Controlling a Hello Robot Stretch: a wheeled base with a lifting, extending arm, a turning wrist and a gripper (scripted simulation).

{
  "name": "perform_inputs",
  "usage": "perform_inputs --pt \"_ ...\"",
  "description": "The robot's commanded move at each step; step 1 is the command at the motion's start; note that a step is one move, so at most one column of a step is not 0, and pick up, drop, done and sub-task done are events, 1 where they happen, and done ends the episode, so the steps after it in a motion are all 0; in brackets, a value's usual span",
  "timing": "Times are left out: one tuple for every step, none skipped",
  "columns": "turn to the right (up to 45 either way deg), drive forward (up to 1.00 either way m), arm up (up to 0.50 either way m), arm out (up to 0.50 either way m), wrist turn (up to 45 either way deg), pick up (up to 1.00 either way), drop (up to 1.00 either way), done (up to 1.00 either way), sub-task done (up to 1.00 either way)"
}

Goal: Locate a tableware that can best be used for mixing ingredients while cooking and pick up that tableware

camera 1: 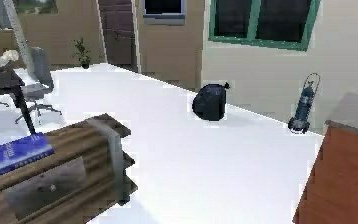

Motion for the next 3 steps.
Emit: perform_inputs --pt "45.0 0.00 0.00 0.00 0.0 0.00 0.00 0.00 0.00" --pt "45.0 0.00 0.00 0.00 0.0 0.00 0.00 0.00 0.00" --pt "33.0 0.00 0.00 0.00 0.0 0.00 0.00 0.00 0.00"
